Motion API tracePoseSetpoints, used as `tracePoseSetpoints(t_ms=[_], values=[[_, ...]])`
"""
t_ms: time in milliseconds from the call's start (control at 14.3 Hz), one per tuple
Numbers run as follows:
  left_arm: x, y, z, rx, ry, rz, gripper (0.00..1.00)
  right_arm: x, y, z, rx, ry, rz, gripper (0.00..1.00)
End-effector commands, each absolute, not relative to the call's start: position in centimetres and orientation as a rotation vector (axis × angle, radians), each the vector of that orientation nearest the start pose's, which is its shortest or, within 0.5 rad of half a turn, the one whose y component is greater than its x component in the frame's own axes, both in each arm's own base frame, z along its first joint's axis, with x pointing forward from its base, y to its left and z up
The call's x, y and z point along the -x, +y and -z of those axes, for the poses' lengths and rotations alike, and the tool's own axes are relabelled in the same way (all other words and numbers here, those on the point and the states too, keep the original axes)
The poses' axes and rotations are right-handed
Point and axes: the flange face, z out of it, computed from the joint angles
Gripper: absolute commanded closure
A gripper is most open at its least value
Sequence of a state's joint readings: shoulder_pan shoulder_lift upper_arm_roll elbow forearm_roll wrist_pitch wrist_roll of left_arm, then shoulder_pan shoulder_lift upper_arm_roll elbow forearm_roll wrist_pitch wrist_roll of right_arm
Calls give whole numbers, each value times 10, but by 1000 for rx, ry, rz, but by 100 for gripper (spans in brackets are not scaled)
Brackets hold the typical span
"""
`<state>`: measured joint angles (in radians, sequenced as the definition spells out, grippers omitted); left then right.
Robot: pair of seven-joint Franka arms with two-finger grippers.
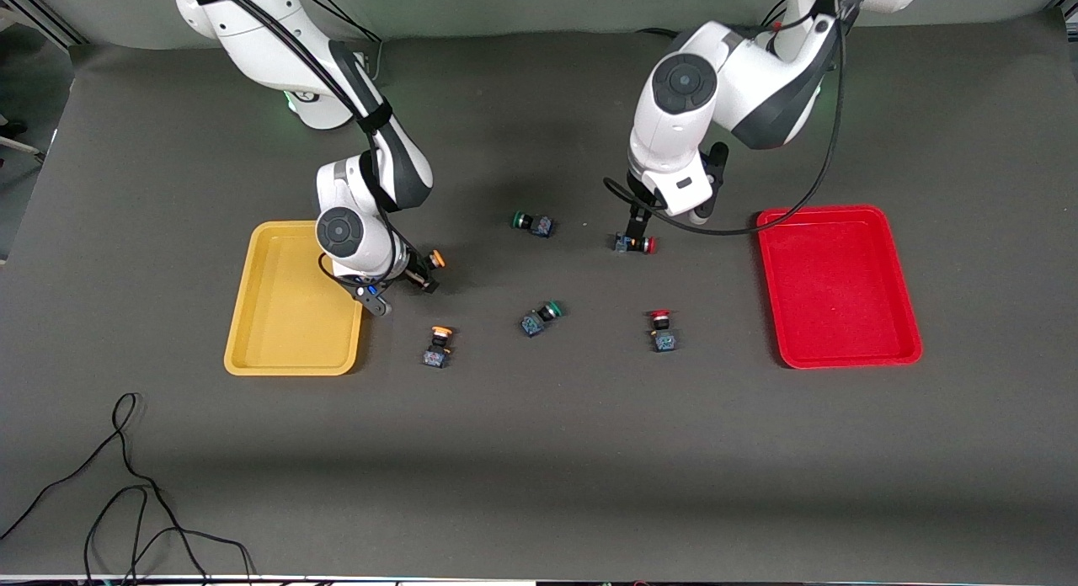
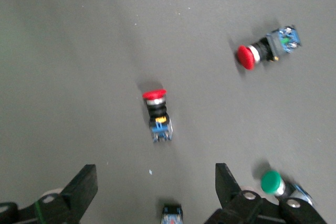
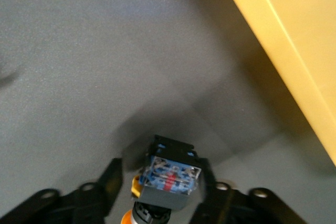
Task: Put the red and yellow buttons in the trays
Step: 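Grasp the orange button with the right gripper while the left gripper descends, then set the orange button in the yellow tray with the right gripper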
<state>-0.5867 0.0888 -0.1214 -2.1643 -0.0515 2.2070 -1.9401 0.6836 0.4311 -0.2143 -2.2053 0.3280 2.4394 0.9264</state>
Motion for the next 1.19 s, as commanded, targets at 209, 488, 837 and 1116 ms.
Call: tracePoseSetpoints(t_ms=[209, 488, 837, 1116], values=[[-403, -367, -267, 2441, -1854, 26, 0, -480, 236, -192, 2932, 1127, -340, 88], [-396, -377, -222, 2448, -1834, 3, 0, -511, 154, -270, 2938, 965, -431, 88], [-397, -377, -194, 2458, -1846, -5, 0, -513, 79, -275, 3100, 836, -412, 86], [-397, -376, -178, 2458, -1852, -12, 40, -515, 55, -270, 3107, 828, -421, 0]])
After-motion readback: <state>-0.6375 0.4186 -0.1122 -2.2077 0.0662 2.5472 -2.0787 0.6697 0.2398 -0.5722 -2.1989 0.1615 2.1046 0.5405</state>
